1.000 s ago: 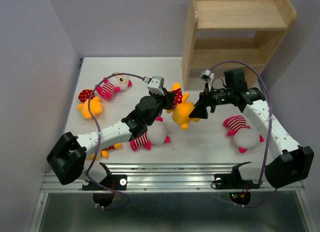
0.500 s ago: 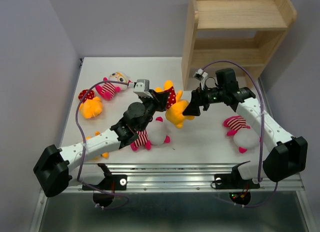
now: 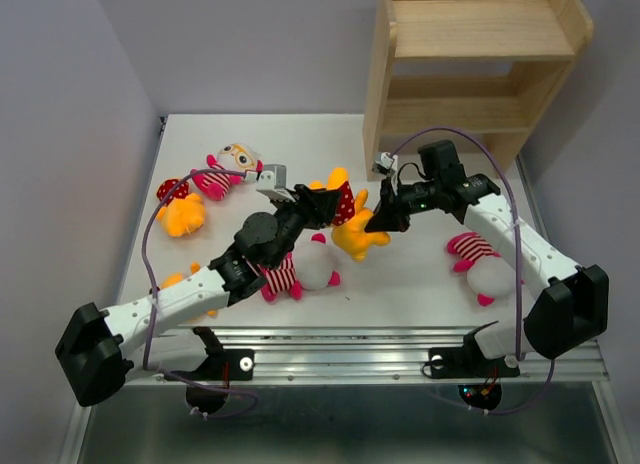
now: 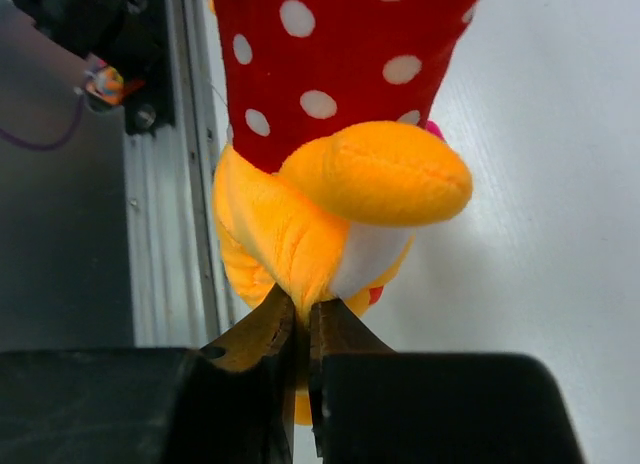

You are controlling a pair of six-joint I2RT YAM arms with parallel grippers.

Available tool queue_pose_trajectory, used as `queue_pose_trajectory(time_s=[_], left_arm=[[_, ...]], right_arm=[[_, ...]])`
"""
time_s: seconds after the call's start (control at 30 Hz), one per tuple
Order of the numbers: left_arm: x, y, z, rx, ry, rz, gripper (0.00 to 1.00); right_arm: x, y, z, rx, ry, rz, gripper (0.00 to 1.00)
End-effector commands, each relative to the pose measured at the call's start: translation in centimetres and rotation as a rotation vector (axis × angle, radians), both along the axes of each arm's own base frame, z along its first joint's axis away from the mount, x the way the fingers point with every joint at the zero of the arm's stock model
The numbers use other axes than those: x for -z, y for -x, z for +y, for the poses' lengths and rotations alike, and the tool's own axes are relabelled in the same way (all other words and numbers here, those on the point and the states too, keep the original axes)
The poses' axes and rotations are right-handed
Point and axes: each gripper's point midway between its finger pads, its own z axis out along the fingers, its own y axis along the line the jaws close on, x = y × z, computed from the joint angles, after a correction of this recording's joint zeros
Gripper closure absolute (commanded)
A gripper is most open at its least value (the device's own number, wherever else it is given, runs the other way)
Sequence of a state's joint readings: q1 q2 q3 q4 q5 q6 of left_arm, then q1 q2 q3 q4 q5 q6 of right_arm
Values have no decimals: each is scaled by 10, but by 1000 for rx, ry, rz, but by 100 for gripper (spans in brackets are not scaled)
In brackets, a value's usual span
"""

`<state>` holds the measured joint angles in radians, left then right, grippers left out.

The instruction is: Place and organize the stuffed toys onto the shelf

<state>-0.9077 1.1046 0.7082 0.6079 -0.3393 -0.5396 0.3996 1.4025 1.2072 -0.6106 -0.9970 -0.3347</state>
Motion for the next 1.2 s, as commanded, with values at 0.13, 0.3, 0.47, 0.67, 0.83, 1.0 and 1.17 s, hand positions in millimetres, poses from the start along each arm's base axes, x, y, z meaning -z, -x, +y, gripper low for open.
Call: queue_pose_trajectory(time_s=[0.13,0.3,0.47,0.67,0.83,1.0,1.17], left_arm=[[-34,42,18,133,202,20,1],[-27,52,34,240,134,111,1],[-33,55,58,359,105,121,1],[-14,49,48,479,47,199,1],[3,48,26,623,47,249,2],[20,47,7,719,30,304,2],[29,57,-18,811,26,311,1]], right_arm=[[-34,-45,-35,-9,210,-670,100],[-42,-58,-56,-57,339,-981,100],[-45,-50,-63,-218,402,-1358,100],[-46,-27,-51,-396,333,-1589,100],[-39,8,-38,-490,169,-1705,99],[-41,27,-27,-504,28,-1776,99],[-40,31,-23,-510,-22,-1783,99]])
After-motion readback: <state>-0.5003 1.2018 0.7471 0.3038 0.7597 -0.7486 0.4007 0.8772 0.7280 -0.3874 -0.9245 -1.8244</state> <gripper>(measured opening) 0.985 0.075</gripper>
